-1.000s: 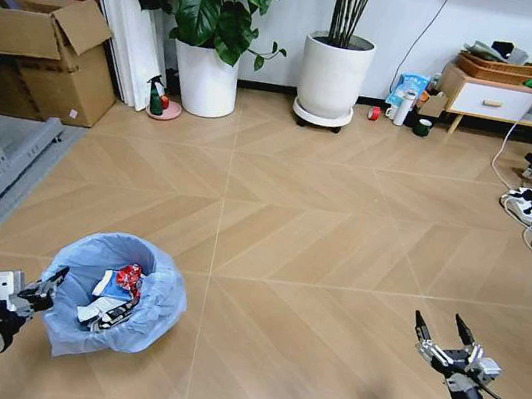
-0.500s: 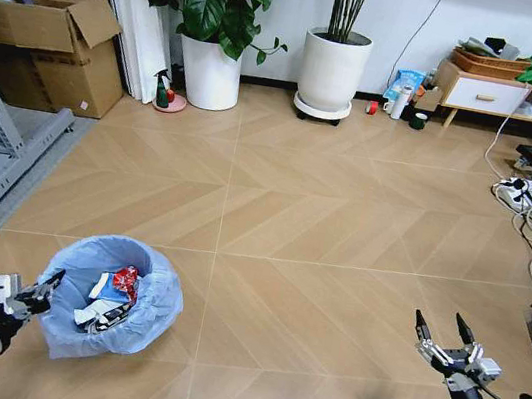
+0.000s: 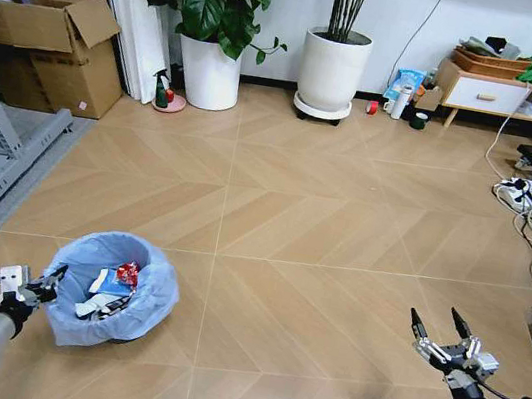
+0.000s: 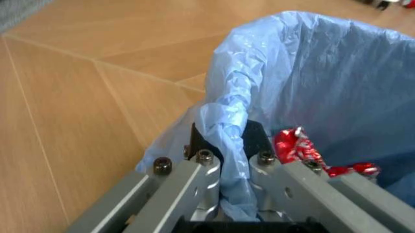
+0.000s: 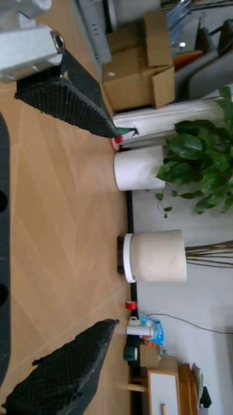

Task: Pick up the trash bin and place the garbage on the floor into it.

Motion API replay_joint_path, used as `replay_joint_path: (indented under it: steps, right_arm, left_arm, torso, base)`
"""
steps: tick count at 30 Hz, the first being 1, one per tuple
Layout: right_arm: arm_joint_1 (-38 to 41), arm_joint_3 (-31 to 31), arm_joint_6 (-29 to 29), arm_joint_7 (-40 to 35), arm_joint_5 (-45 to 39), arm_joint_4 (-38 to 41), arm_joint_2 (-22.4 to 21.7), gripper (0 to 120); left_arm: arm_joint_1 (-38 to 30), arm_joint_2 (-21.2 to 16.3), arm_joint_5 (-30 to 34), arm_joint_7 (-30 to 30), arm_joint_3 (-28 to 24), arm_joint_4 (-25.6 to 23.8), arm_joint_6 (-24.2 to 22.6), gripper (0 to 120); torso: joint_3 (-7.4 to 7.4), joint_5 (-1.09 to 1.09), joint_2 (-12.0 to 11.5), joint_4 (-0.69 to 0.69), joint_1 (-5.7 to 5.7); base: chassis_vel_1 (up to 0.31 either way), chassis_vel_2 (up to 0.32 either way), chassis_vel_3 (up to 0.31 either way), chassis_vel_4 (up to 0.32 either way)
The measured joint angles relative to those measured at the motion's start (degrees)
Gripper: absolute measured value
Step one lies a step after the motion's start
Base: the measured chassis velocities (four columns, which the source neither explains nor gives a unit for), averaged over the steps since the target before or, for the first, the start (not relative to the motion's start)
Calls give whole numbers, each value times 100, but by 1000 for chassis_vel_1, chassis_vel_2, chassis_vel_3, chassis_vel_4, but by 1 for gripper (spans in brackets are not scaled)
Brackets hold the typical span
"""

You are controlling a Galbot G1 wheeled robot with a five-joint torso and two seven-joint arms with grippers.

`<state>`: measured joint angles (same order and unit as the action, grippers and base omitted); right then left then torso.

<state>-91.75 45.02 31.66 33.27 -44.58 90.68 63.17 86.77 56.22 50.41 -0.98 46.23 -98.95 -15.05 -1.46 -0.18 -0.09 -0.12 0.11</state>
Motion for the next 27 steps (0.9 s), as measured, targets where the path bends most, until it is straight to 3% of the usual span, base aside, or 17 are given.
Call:
replay_joint_path:
  steps: [2,9,15,19,23,24,27]
  right_arm:
    - [-50,76,41,34,71,-2,66,100]
    - [-155,194,61,56,198,89,198,100]
    - [-166,216,86,59,342,101,291,100]
    - [-163,218,104,58,378,99,301,100]
    - [-168,220,132,34,427,90,303,100]
    - [-168,220,132,34,427,90,303,100]
    - [-205,216,188,-13,513,126,309,100]
  left_arm:
    - [-210,-10,7,-8,-126,308,-9,0]
    - [-508,-127,115,-53,-259,612,-23,2]
    - [-658,-237,202,-63,-325,704,-40,25]
    - [-680,-246,206,-64,-344,710,-42,32]
    - [-648,-246,169,-23,-325,665,-30,52]
    - [-648,-246,169,-23,-325,665,-30,52]
    - [-483,-240,-29,111,-175,520,210,68]
  torso:
    - [0,-1,0,-1,0]
    - [0,0,0,-1,0]
    - [1,0,0,-1,0]
    - [1,0,0,-1,0]
    - [1,-1,0,-1,0]
    - [1,-1,0,-1,0]
    - [1,0,0,-2,0]
  base:
    - [0,0,0,0]
    - [0,0,0,0]
    - [0,0,0,0]
    - [0,0,0,0]
    - [0,0,0,0]
    - [0,0,0,0]
    - [0,0,0,0]
